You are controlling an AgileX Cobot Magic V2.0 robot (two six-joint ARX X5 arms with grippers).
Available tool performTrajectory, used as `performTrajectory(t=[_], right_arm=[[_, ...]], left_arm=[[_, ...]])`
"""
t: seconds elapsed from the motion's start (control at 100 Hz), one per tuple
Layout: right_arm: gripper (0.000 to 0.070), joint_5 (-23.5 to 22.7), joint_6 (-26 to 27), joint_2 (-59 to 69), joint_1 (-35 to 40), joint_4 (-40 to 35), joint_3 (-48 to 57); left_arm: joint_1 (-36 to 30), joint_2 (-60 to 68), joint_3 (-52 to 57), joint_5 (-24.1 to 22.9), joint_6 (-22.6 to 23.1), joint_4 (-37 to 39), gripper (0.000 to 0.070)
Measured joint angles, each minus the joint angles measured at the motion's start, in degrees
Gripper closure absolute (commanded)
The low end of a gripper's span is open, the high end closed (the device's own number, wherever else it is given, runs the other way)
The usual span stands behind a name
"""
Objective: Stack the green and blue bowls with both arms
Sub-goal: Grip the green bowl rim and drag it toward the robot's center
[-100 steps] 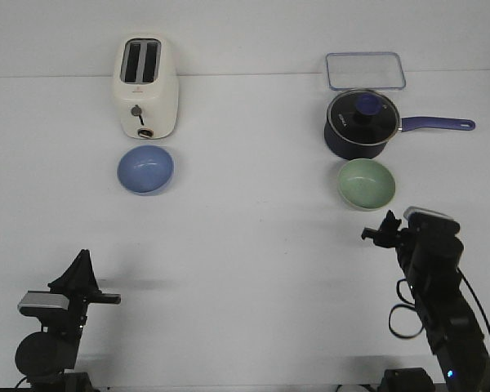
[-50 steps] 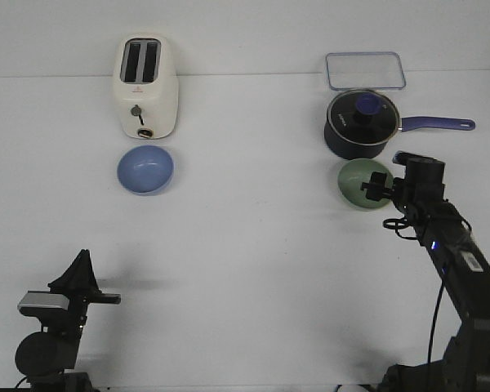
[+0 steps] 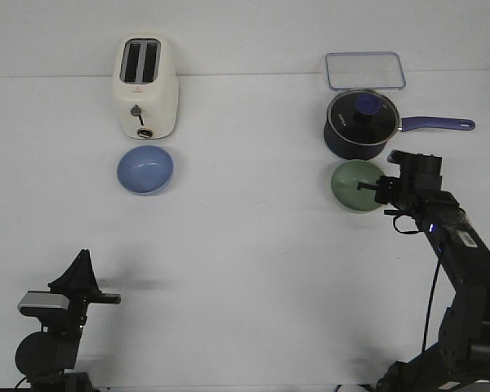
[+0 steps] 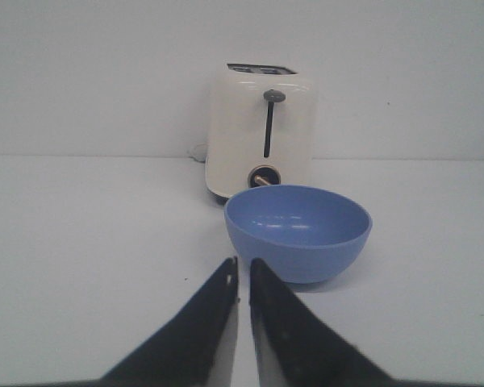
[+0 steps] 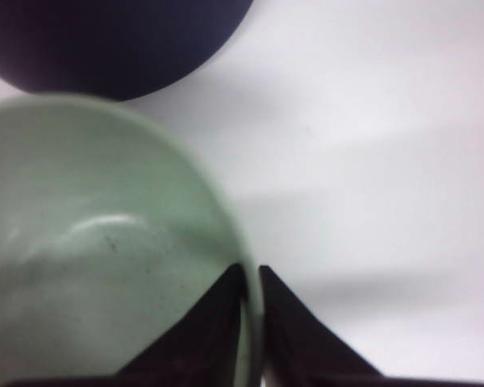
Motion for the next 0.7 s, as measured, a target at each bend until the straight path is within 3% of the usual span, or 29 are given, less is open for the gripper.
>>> performTrajectory(t=[0.24, 0.43, 0.63, 0.7], right_arm=[[0.07, -11.04, 0.04, -12.98, 1.01, -7.58, 0.22], [0.07, -12.15, 0.0, -22.75, 9.07, -15.41, 0.04], [0.07, -12.04, 1.7, -29.55, 22.45, -16.26, -4.26], [0.07, -10.12, 2.97, -29.81, 27.34, -16.31, -6.01]], left_arm=[[0.0, 0.0, 0.0, 0.0, 0.02, 0.0, 0.0686], [0.0, 0.0, 0.0, 0.0, 0.02, 0.02, 0.0686], [0.0, 0.0, 0.0, 0.0, 0.0, 0.02, 0.0686], [0.0, 0.0, 0.0, 0.0, -0.39, 0.02, 0.0685]])
